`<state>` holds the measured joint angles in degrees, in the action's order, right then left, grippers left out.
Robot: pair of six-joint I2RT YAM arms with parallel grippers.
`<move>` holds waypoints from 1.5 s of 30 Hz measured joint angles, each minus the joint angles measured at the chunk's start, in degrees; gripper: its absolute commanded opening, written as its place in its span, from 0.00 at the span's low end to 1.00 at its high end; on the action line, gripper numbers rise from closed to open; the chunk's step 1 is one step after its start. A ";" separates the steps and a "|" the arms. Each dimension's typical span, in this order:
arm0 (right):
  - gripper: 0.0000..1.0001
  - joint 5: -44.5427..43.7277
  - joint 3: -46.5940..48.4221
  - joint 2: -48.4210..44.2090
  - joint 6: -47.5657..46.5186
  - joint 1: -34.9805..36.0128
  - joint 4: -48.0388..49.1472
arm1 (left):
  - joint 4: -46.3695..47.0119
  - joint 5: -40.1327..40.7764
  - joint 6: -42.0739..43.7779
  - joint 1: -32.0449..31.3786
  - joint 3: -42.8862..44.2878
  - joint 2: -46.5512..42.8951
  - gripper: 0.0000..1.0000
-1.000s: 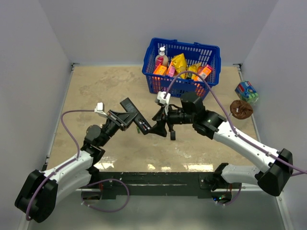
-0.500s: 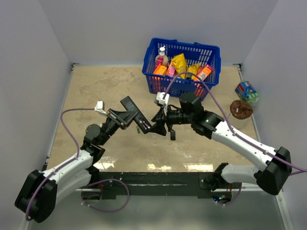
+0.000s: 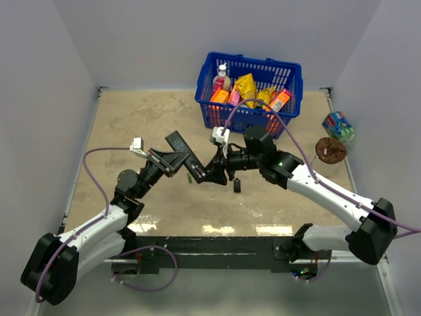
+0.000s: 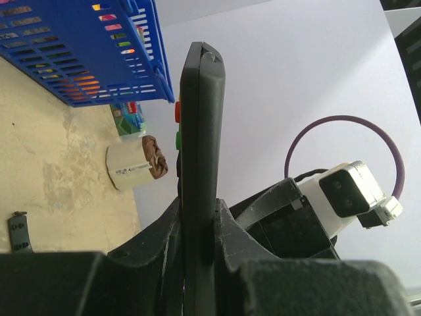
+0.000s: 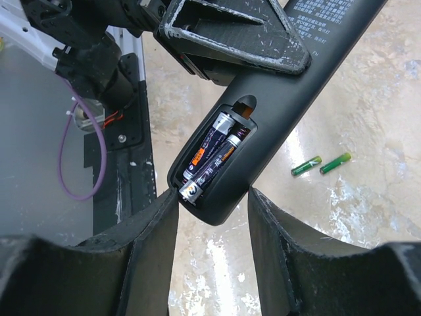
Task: Load the batteries into the remote control
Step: Load the battery into the remote control.
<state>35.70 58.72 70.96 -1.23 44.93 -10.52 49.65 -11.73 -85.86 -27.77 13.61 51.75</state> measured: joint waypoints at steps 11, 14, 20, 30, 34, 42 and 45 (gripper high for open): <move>0.62 1.33 1.07 1.36 0.15 -0.42 -0.76 | 0.44 -0.13 0.50 0.11 0.04 0.68 0.00; 0.70 1.33 1.73 1.62 0.07 -0.37 -1.40 | 0.87 -0.48 0.48 0.09 0.28 1.09 0.00; 0.87 1.29 2.47 1.55 -0.46 -0.35 -4.11 | 1.16 -0.68 0.55 0.09 0.83 1.66 0.00; 0.98 -3.19 3.82 -3.28 -0.35 -0.39 -9.01 | 1.27 -0.68 1.01 0.09 1.29 1.66 0.00; 0.98 -6.12 4.33 -4.13 3.39 -0.83 -8.61 | 1.25 -0.70 1.29 0.09 1.66 1.68 0.00; 0.89 -5.77 1.36 -5.49 9.20 -3.08 -2.93 | -1.03 -0.61 2.99 0.17 1.75 1.01 0.00; 0.86 -4.39 -1.33 -5.88 11.96 -4.46 0.63 | -2.19 -0.52 3.69 0.42 1.75 0.28 0.00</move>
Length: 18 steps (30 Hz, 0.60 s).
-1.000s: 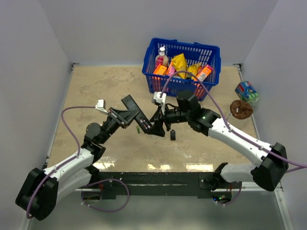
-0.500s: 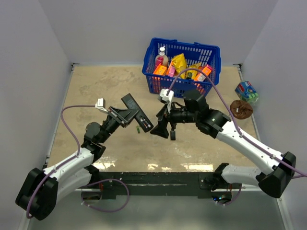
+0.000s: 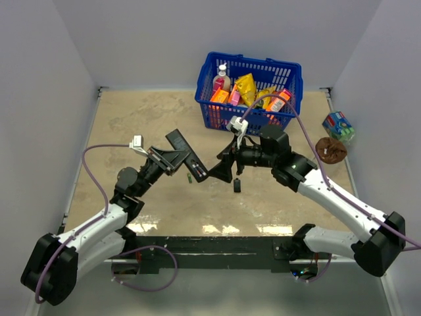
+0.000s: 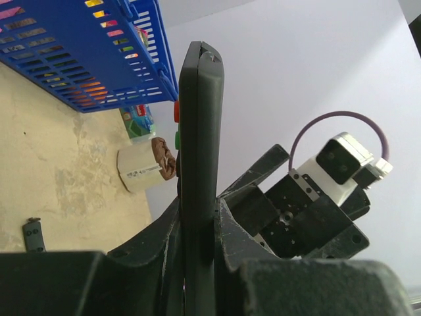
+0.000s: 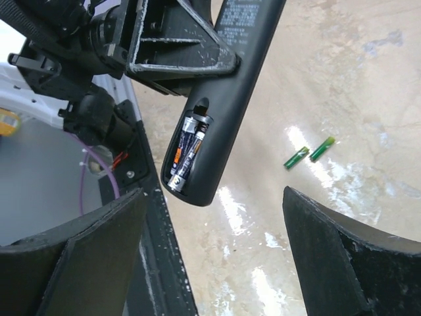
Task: Load the batteries into the remote control
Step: Load the battery into the remote control.
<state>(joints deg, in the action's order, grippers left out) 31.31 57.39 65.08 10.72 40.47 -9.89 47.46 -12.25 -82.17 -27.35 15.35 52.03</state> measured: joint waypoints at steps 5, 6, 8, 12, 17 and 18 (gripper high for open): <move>0.84 4.44 -4.24 0.90 4.83 -1.55 6.14 | -0.57 0.04 0.35 0.35 0.00 -0.26 0.00; 0.83 4.96 -4.44 1.16 5.27 -1.55 6.69 | -0.57 0.04 0.35 0.35 0.00 -0.26 0.00; 0.81 6.56 -4.48 1.97 6.21 -1.53 8.24 | -0.57 0.04 0.33 0.35 0.00 -0.26 0.00; 0.76 9.25 -5.03 2.54 7.82 -1.53 11.54 | -0.59 0.07 0.35 0.35 0.02 -0.26 0.00; 0.71 10.95 -5.49 4.31 9.46 -1.53 14.27 | -0.61 0.07 0.31 0.35 0.22 -0.26 0.00; 0.71 11.19 -5.62 4.68 9.70 -1.53 14.60 | -0.61 0.04 0.31 0.35 0.22 -0.26 0.00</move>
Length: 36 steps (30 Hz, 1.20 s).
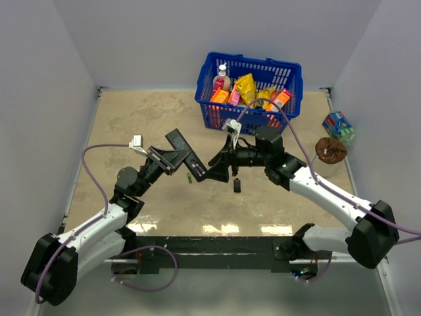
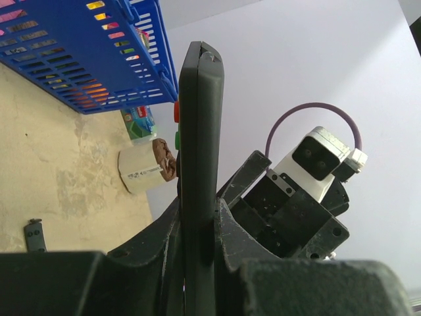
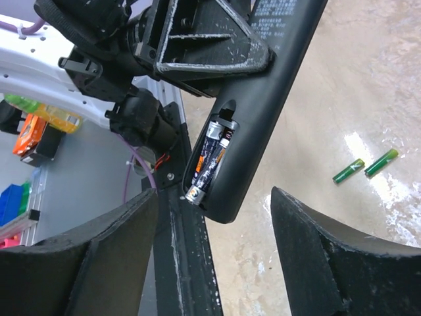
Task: Load the batteries into the remote control
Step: Load the battery into the remote control.
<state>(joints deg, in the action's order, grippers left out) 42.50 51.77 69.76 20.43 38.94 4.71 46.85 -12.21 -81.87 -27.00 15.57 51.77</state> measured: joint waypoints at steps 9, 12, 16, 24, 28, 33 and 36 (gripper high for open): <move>0.64 0.70 -1.68 0.39 1.31 -0.02 1.33 | 0.17 -0.02 -0.02 0.00 0.00 0.31 0.00; 0.62 0.76 -1.68 0.39 1.66 0.00 2.01 | 0.22 -0.02 -0.02 0.00 0.00 0.48 0.00; 0.60 0.79 -1.68 0.39 2.05 -0.02 2.73 | 0.24 -0.07 -0.04 0.00 0.00 0.50 0.00; 0.52 0.87 -1.68 0.55 2.54 0.00 3.39 | 0.28 -0.22 -0.09 0.00 0.02 0.50 0.00; 0.46 1.27 -1.66 1.46 2.54 0.00 3.50 | 0.48 -0.26 -0.26 0.00 0.02 0.52 0.00; 0.39 1.92 -1.68 2.10 2.56 -0.02 3.52 | 0.72 -0.42 -0.46 0.00 0.02 0.66 0.00; 0.37 2.03 -1.66 2.19 2.58 -0.09 3.50 | 0.76 -0.46 -0.48 0.00 0.02 0.83 0.00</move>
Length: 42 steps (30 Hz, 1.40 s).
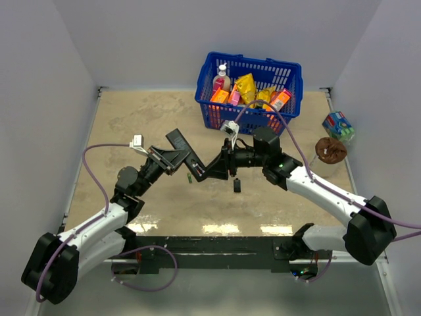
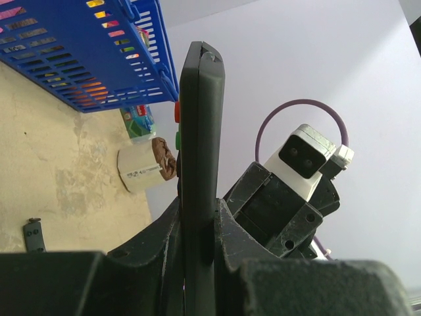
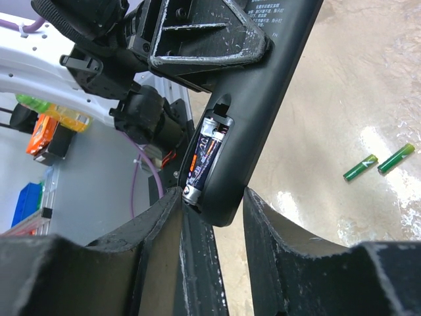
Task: Load the batteries into the remote control
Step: Load the battery into the remote control.
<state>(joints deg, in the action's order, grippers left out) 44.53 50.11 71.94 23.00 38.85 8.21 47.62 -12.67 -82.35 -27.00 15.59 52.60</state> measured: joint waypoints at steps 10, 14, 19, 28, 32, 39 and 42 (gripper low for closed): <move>0.33 0.04 0.00 0.09 0.07 -0.04 0.02 | 0.42 -0.13 0.02 0.00 0.00 0.20 0.00; 0.34 0.02 0.11 0.13 0.11 -0.04 -0.02 | 0.39 -0.09 0.07 0.00 0.00 0.20 0.00; 0.34 -0.07 0.44 0.13 0.13 -0.04 -0.22 | -0.22 0.00 0.83 0.04 0.46 -0.09 0.00; 0.34 -0.17 1.75 0.70 0.09 0.04 -0.48 | -2.34 0.11 2.58 0.31 1.95 -1.44 0.00; 0.34 -0.42 1.88 0.92 0.09 0.11 -0.94 | -3.04 0.26 2.69 0.37 1.95 -1.57 0.00; 0.32 -1.46 2.47 0.92 0.33 0.24 -1.55 | -3.02 0.31 3.48 0.37 2.25 -1.57 0.00; 0.31 -2.99 3.50 1.09 0.61 0.57 -3.17 | -3.06 0.31 4.33 0.37 2.71 -1.55 0.00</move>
<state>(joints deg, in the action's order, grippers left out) 41.54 53.60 73.03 23.62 39.42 5.04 44.56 -12.36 -78.02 -26.63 18.31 51.05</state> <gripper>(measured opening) 0.320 0.211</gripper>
